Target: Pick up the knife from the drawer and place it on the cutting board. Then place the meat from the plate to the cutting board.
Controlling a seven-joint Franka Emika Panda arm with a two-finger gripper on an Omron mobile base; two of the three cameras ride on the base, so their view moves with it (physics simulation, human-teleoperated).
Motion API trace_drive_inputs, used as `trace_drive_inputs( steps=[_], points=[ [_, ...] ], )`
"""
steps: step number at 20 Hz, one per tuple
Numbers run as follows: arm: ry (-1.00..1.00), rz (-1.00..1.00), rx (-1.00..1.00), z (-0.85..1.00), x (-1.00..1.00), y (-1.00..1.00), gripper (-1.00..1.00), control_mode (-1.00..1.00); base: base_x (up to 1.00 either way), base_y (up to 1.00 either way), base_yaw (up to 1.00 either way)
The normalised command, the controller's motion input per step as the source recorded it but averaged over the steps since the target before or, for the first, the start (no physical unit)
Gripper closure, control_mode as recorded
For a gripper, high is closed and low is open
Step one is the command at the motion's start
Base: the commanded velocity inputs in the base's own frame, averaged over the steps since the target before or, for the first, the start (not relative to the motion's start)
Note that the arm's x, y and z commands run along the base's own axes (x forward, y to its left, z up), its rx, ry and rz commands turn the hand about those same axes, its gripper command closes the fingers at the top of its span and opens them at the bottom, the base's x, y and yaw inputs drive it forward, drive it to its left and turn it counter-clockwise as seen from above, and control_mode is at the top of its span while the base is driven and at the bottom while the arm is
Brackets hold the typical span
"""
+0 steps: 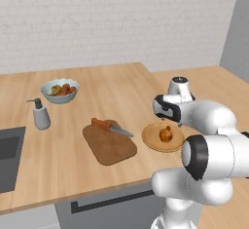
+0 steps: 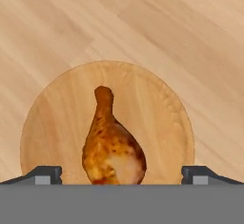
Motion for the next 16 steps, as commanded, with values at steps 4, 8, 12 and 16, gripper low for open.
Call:
trace_drive_inputs(
  steps=[4, 8, 12, 16],
  points=[
    [0.02, -0.11, 0.06, -0.47, 0.24, -0.11, -1.0, -1.0, 0.0, 0.0, 0.0],
    [0.03, -0.11, 0.01, -0.41, 0.02, -0.08, -1.0, -1.0, 0.0, 0.0, 0.0],
    [0.0, -0.07, 0.03, -0.35, 0.05, 0.0, -1.0, -1.0, 0.0, 0.0, 0.0],
    [0.0, -0.04, 0.02, -0.35, 0.13, 0.0, -1.0, -1.0, 0.0, 0.0, 0.0]
  ],
)
